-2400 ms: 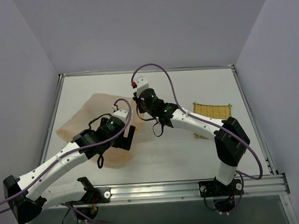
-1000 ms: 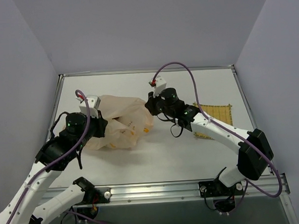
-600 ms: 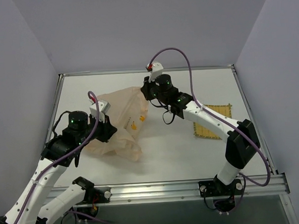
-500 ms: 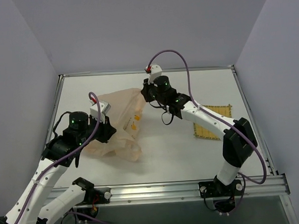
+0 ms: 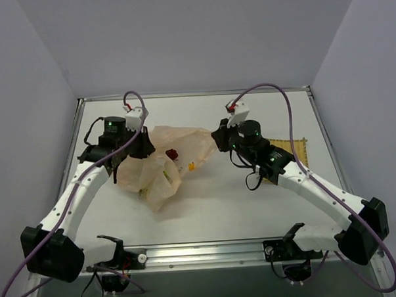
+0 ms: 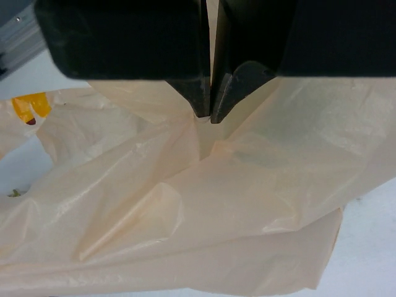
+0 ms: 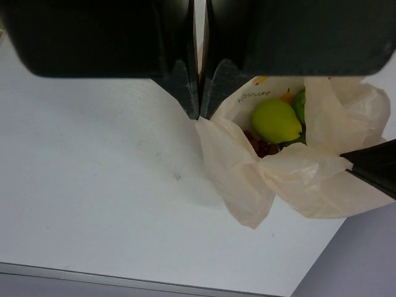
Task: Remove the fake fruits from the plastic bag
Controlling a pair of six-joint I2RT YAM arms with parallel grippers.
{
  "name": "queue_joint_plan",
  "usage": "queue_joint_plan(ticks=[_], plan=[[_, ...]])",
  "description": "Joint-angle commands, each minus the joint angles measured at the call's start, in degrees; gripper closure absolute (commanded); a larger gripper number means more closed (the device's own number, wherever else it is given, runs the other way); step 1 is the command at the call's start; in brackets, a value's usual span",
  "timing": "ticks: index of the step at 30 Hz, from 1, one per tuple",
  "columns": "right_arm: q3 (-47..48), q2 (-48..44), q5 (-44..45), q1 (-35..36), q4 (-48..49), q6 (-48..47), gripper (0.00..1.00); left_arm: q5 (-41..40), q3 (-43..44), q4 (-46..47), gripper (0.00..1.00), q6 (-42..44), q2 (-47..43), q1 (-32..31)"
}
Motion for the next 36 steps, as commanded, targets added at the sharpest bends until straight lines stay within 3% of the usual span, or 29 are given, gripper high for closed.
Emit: queue_joint_plan(ticks=[1,6,11,15,17,19,23,26,29,34,36], plan=[[-4.59,-2.92,0.94,0.04,-0.33,1.92,1.0,10.67,1.54,6.23,0.98,-1.83,0.87,1.13],[-3.02,5.76,1.3,-2.85,0.72,-0.36,1.0,9.73,-3.29,4.93,0.98,-2.62,-8.78,1.14],[1.1,13.58,-0.9,-5.75,7.91,0.34,1.0,7.44,-9.53,-0.43,0.98,-3.5,-18.97,1.22],[7.5,17.28,-1.52,-6.81,7.59,1.22,1.0,10.68,-12.62,0.52,0.98,-5.61,-23.73,1.31],[9.19,16.25,-1.52,-6.46,4.96,0.96,0.56,12.18,-13.05,2.36,0.98,-7.35,-24.7,1.31],[9.03,13.79,-1.52,-5.94,3.02,0.17,0.19,15.15,-12.97,4.12,0.98,-7.89,-24.01,1.31],[4.2,2.3,-6.08,-3.31,-1.29,-1.07,0.04,17.37,-11.74,5.01,0.98,-8.6,-21.55,1.31],[-0.37,-4.13,-7.05,-0.76,-2.61,-0.45,0.02,16.59,-10.07,-0.41,0.98,-8.42,-23.82,1.05],[-2.32,-6.61,-5.57,1.97,-2.62,0.16,0.06,10.46,-7.35,-8.22,0.98,-8.68,-29.44,0.17],[-0.3,-5.65,-5.12,7.31,-3.32,1.56,0.42,2.44,-1.03,-19.76,0.82,-8.07,-33.67,-0.8],[0.23,-6.17,-5.12,11.36,-3.67,2.62,0.56,-1.24,-0.14,-23.81,0.81,-7.54,-33.58,-1.15]])
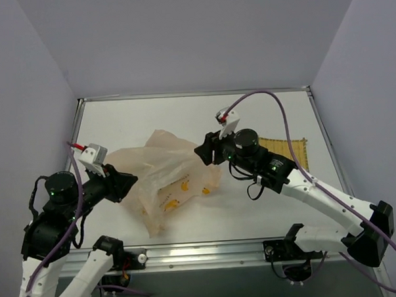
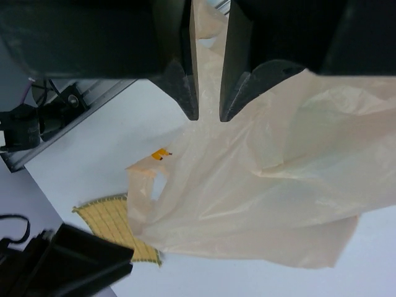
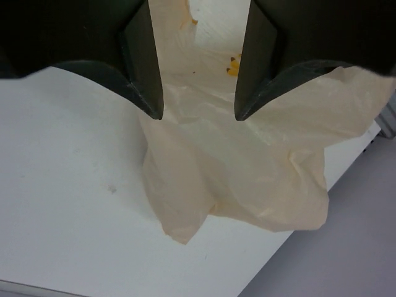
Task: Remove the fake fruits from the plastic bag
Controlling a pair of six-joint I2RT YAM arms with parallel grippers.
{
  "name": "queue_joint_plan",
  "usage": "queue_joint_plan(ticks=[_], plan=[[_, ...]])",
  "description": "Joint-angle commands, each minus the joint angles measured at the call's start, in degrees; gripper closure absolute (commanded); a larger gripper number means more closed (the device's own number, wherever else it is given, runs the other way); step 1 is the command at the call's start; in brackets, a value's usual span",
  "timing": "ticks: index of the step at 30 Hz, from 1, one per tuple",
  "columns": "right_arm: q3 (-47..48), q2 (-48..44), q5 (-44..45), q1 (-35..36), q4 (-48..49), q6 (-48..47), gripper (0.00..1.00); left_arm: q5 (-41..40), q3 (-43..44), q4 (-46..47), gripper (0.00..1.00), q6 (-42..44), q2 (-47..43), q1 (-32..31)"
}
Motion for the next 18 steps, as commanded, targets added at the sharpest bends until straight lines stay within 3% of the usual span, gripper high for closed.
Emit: queue_joint_plan(ticks=[1,6,9,10,14,18], plan=[[1.11,-0.36,0.08,10.31,-0.81,2.6,0.56,-7.75,3.51,-9.3,0.8,0.63,-0.06,-0.65],[-1.52,0.25,6.93,24.67,2.17,7.7,0.52,-9.25,8.34,-8.34,0.75,1.25,3.37,-0.82],[-3.98,4.02,5.46,28.99,9.28,11.21,0.21,-8.29,9.93,-8.43,0.75,1.6,5.48,-0.82],[-4.34,7.42,3.36,29.34,13.56,12.18,0.18,-6.98,10.02,-8.34,0.75,1.43,5.57,-0.82],[-2.42,16.5,2.54,29.87,18.44,14.47,0.16,-5.83,11.07,-11.05,0.75,1.86,4.78,-0.82],[1.98,22.04,5.8,28.48,18.44,15.0,0.26,-4.16,10.11,-15.02,0.75,1.6,3.9,-2.05]])
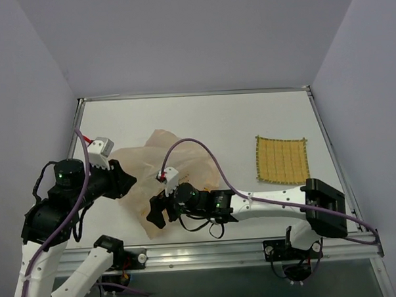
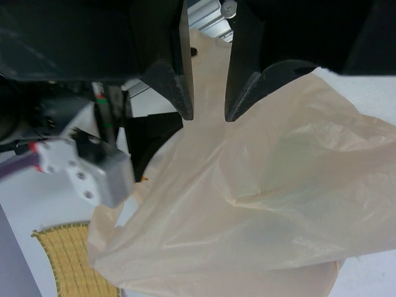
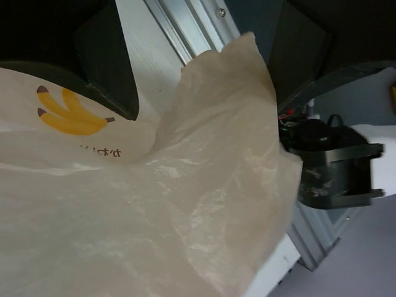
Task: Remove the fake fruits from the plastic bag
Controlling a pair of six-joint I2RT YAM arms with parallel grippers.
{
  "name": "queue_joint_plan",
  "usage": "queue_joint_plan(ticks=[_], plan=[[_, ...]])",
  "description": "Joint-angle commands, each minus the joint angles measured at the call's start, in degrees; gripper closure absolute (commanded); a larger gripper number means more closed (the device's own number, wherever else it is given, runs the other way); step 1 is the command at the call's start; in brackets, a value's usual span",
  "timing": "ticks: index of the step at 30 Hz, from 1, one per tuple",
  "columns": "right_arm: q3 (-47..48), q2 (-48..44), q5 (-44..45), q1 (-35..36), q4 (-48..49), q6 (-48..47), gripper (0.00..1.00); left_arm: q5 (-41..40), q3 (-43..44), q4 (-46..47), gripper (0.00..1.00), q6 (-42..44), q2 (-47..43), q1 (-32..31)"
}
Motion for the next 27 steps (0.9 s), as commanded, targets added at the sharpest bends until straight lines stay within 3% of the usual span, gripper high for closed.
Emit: queue_joint_plan(ticks=[1,2,3,6,9,13,16,27], plan=[[5.08,2.02,2.67,-1.65,5.5,2.43,0.29,1.83,1.48,-5.01,0.74,0.18,-2.37,-1.81],[5.87,3.07,1.54,-2.26,6.11,2.78,0.35,1.4,1.03,-5.71,0.73,-0.08,-3.07,-2.17],[5.97,3.52,0.4,-2.97,6.9,3.31,0.57,1.13,0.68,-5.98,0.73,-0.26,-3.6,-2.43],[4.65,3.18,-2.6,-5.34,12.79,5.95,0.82,1.56,0.41,-6.95,0.69,-0.61,-4.75,-3.22],[6.22,2.91,-2.52,-7.63,13.24,6.3,0.94,5.76,-0.46,-5.99,0.59,-0.61,-4.66,-3.93],[10.18,4.92,-5.49,-11.23,13.59,7.88,1.0,7.55,-1.17,-4.23,0.42,-0.18,-4.13,-4.54],[13.52,6.16,-6.91,-11.76,13.59,8.85,1.0,5.62,-2.66,-2.04,0.03,-0.96,-4.13,-4.54],[18.89,8.27,-10.16,-14.22,12.8,12.63,1.0,-1.58,-12.59,12.91,0.06,-7.99,-4.32,-5.51]])
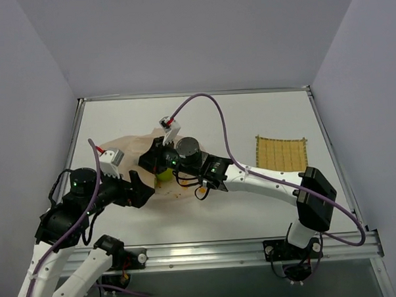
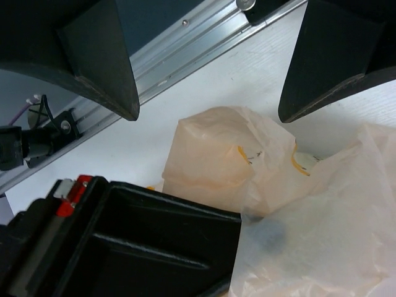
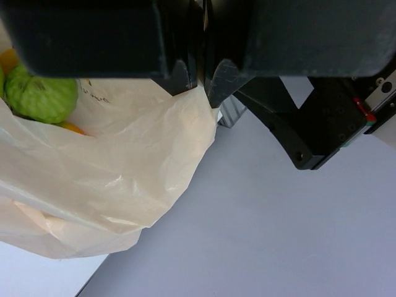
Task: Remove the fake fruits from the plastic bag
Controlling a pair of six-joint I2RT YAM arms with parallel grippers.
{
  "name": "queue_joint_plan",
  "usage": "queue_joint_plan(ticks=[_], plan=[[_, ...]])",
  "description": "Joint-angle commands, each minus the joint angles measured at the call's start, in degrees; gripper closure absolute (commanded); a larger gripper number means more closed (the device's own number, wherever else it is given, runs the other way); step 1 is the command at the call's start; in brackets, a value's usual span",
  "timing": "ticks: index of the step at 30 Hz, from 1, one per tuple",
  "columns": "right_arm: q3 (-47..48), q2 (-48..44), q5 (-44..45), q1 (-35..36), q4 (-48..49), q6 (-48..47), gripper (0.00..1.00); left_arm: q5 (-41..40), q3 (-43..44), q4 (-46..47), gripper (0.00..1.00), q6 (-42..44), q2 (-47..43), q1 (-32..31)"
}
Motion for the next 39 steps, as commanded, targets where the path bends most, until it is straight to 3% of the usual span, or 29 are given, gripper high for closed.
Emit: queue_joint_plan(ticks=[1,7,8,11,13,14,15,16,18,19,23,24,27,32,34,39], plan=[[2.52,0.8,-2.47,-0.83,2.57,2.31,1.0,-4.43,-1.42,8.58,0.06,-3.56,1.24,-2.16],[1.73,0.45,-3.34,-1.0,3.71,4.42,1.0,-19.18,-3.1,14.03,0.0,-4.97,5.98,-11.47],[1.38,0.44,-3.87,-1.18,4.24,5.03,1.0,-22.08,-3.01,14.22,0.17,-4.97,6.69,-15.58],[-0.38,-0.34,-5.63,-1.96,6.43,6.88,0.99,-36.66,-2.4,13.17,0.43,-5.23,8.71,-23.75],[-1.87,-1.57,-5.72,-2.32,6.97,7.06,0.99,-45.0,-2.4,12.46,0.54,-5.75,9.33,-26.51],[-2.4,-1.93,-5.81,-2.67,7.05,7.06,0.98,-46.7,-2.49,12.29,0.67,-6.02,9.33,-27.48],[-3.01,-2.45,-5.72,-2.85,7.14,6.97,0.97,-47.85,-3.01,12.37,0.93,-6.63,8.63,-28.44],[-4.41,-3.67,-5.37,-2.93,7.05,6.89,0.95,-49.17,-3.36,12.98,0.97,-6.9,8.02,-28.54],[-6.26,-5.35,-4.93,-3.63,6.62,5.93,0.77,-49.71,-4.42,13.95,0.98,-7.42,5.48,-28.54],[-8.36,-7.36,-4.41,-3.81,6.18,5.14,0.6,-49.62,-5.46,14.21,0.98,-7.69,4.68,-28.63],[-11.97,-13.08,-1.95,-4.17,-0.4,-0.75,0.34,-46.56,-8.72,16.76,0.98,-8.48,1.25,-28.54],[-12.5,-15.09,-1.77,-4.08,-3.55,-2.24,0.33,-45.85,-9.25,17.98,0.98,-8.57,0.55,-28.54],[-14.35,-18.35,-0.81,-3.38,-7.96,-6.11,0.41,-44.96,-10.31,19.05,0.98,-8.83,-0.25,-28.45],[-15.94,-17.76,2.62,-1.62,-12.28,-11.12,0.81,-45.05,-10.31,20.37,0.98,-8.57,-2.71,-28.45],[-14.89,-14.42,6.64,-0.92,-12.81,-12.44,0.86,-45.57,-11.01,20.28,0.98,-9.71,-4.73,-28.45],[-11.46,-4.94,15.54,-0.83,-10.88,-15.26,0.88,-48.38,-14.17,18.61,0.98,-13.4,-10.43,-28.45]])
